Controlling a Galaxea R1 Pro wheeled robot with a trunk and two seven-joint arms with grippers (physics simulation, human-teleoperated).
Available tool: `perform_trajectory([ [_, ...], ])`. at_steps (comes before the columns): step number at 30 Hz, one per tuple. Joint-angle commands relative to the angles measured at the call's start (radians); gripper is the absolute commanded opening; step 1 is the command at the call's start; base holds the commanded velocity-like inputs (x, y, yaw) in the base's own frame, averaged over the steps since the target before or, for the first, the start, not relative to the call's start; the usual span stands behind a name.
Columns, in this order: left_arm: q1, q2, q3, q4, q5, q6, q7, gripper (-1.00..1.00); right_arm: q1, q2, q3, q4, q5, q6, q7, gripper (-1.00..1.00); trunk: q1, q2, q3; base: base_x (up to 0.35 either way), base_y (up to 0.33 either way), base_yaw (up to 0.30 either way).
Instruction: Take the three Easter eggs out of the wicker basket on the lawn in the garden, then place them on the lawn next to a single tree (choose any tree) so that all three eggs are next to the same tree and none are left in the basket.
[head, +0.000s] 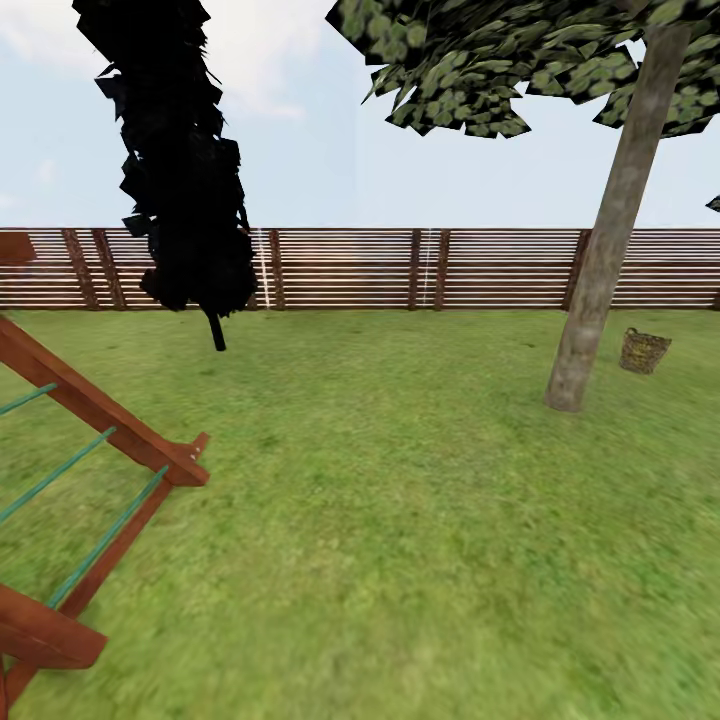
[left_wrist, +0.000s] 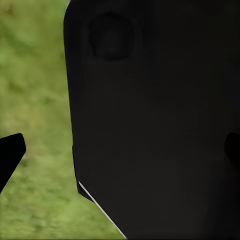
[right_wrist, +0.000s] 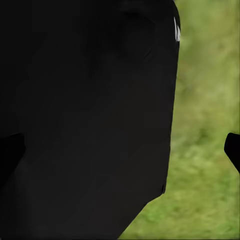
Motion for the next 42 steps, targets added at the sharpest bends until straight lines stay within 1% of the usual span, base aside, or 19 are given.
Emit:
perform_trajectory([
  [1,0.0,0.0,0.0,0.0,0.0,0.0,0.0,1.0,0.0,0.0,0.0,0.0,0.0,0.0,0.0,1.0,0.0,0.0,0.0,0.0,0.0,0.0],
  [2,0.006,0.006,0.002,-0.005,0.001,-0.006,0.001,1.0,-0.006,0.002,0.003,0.001,0.004,0.006,0.006,1.0,0.0,0.0,0.0,0.0,0.0,0.0],
  [4,0.007,0.006,0.002,-0.005,0.001,-0.006,0.001,1.0,-0.011,-0.001,0.004,0.0,0.005,0.017,0.017,1.0,0.0,0.0,0.0,0.0,0.0,0.0],
  [7,0.006,0.016,0.001,-0.02,0.008,-0.005,0.0,1.0,-0.028,-0.001,0.0,-0.015,-0.001,0.0,0.011,1.0,0.0,0.0,0.0,0.0,0.0,0.0],
  [9,0.003,0.005,0.001,-0.031,0.009,-0.006,-0.007,1.0,-0.04,0.0,0.0,-0.022,0.001,-0.011,0.012,1.0,0.0,0.0,0.0,0.0,0.0,0.0],
  [12,0.001,0.015,-0.001,-0.048,0.005,-0.006,-0.009,1.0,-0.053,-0.001,0.006,-0.026,0.009,-0.028,0.013,1.0,0.0,0.0,0.0,0.0,0.0,0.0],
  [14,-0.002,0.024,0.003,-0.059,0.011,-0.004,-0.009,1.0,-0.061,-0.002,0.01,-0.033,0.018,-0.039,0.013,1.0,0.0,0.0,0.0,0.0,0.0,0.0],
  [16,-0.014,0.029,0.009,-0.07,0.013,0.007,-0.004,1.0,-0.072,-0.003,0.01,-0.045,0.02,-0.028,0.012,1.0,0.0,0.0,0.0,0.0,0.0,0.0],
  [17,-0.156,0.025,0.013,-0.289,0.014,0.131,-0.001,1.0,-0.184,0.001,0.009,-0.161,0.02,0.255,0.006,1.0,0.0,0.0,0.0,0.0,0.0,0.0],
  [18,-0.2,0.023,0.014,-0.298,0.015,0.204,-0.001,1.0,-0.216,0.002,0.009,-0.19,0.019,0.334,0.005,1.0,0.0,0.0,0.0,0.0,0.0,0.0],
  [19,-0.327,0.004,0.015,-0.342,0.015,0.427,-0.003,1.0,-0.321,0.0,0.009,-0.26,0.02,0.591,0.003,1.0,0.0,0.0,0.0,0.0,0.0,-0.034],
  [21,-0.375,-0.009,0.014,-0.387,0.014,0.502,-0.004,1.0,-0.376,-0.002,0.009,-0.298,0.021,0.692,0.003,1.0,0.0,0.0,0.0,0.0,0.0,-0.147],
  [24,-0.401,-0.025,0.013,-0.449,0.013,0.54,-0.008,1.0,-0.418,-0.004,0.008,-0.337,0.021,0.748,0.005,1.0,0.0,0.0,0.0,0.0,0.0,-0.235],
  [26,-0.405,-0.032,0.011,-0.461,0.013,0.544,-0.009,1.0,-0.425,-0.003,0.008,-0.346,0.021,0.756,0.004,1.0,0.0,0.0,0.0,0.0,0.0,-0.27],
  [28,-0.407,-0.046,0.011,-0.456,0.013,0.545,-0.011,1.0,-0.43,-0.001,0.008,-0.349,0.021,0.76,0.004,1.0,0.0,0.0,0.0,0.0,0.0,-0.279],
  [31,-0.408,-0.057,0.011,-0.403,0.013,0.53,-0.013,1.0,-0.433,0.001,0.009,-0.343,0.017,0.758,0.003,1.0,0.0,0.0,0.0,0.0,0.0,-0.284],
  [33,-0.408,-0.06,0.013,-0.361,0.013,0.481,-0.014,1.0,-0.433,0.003,0.009,-0.339,0.015,0.756,0.003,1.0,0.0,0.0,0.0,0.0,0.0,-0.285],
  [36,-0.408,-0.061,0.014,-0.33,0.014,0.4,-0.013,1.0,-0.433,0.006,0.009,-0.333,0.013,0.755,0.003,1.0,0.0,0.0,0.0,0.0,0.0,-0.287],
  [42,-0.408,-0.061,0.014,-0.318,0.014,0.368,-0.013,1.0,-0.433,-0.001,0.003,-0.331,0.01,0.751,0.003,1.0,0.0,0.0,0.0,0.0,0.0,-0.289],
])
